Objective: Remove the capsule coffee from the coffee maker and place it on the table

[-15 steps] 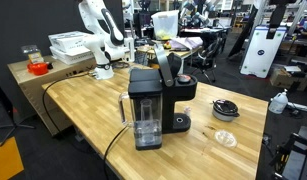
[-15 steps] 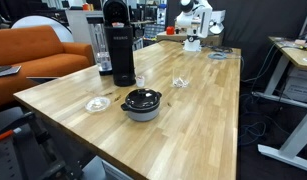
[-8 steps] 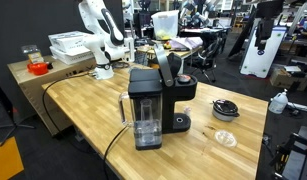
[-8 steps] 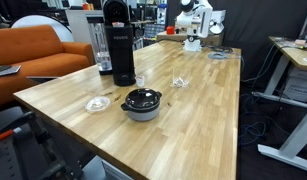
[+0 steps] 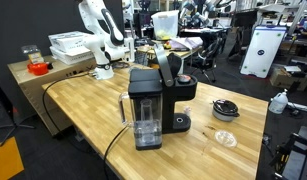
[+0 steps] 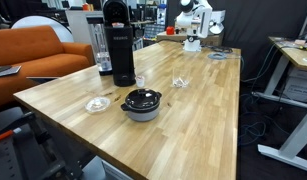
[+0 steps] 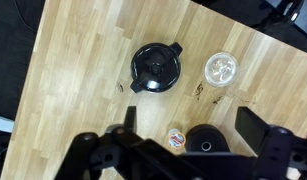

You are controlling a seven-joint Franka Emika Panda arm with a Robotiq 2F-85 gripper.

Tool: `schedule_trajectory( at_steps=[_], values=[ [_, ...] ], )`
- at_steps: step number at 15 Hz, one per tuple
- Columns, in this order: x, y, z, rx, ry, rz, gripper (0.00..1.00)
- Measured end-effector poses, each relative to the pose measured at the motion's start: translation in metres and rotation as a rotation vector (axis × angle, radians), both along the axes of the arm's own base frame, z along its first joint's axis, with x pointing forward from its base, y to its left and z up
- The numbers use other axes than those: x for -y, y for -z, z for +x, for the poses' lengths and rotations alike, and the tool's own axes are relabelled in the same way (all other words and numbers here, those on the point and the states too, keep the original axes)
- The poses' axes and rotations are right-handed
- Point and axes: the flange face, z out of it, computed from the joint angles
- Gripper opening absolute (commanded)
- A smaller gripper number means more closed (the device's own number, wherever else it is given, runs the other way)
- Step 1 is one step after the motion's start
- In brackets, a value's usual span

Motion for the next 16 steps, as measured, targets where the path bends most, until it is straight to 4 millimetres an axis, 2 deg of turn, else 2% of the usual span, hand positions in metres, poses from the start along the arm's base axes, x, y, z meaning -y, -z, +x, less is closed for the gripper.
schedule_trajectory(
  at_steps=[10, 12, 16],
  values=[
    [-0.002, 0.0, 0.001, 0.002, -0.004, -0.001, 1.0],
    [-0.012, 0.0, 0.005, 0.023, -0.024, -0.006, 1.0],
    [-0.048, -0.001, 0.024, 0.068, -0.095, -0.019, 1.0]
  ],
)
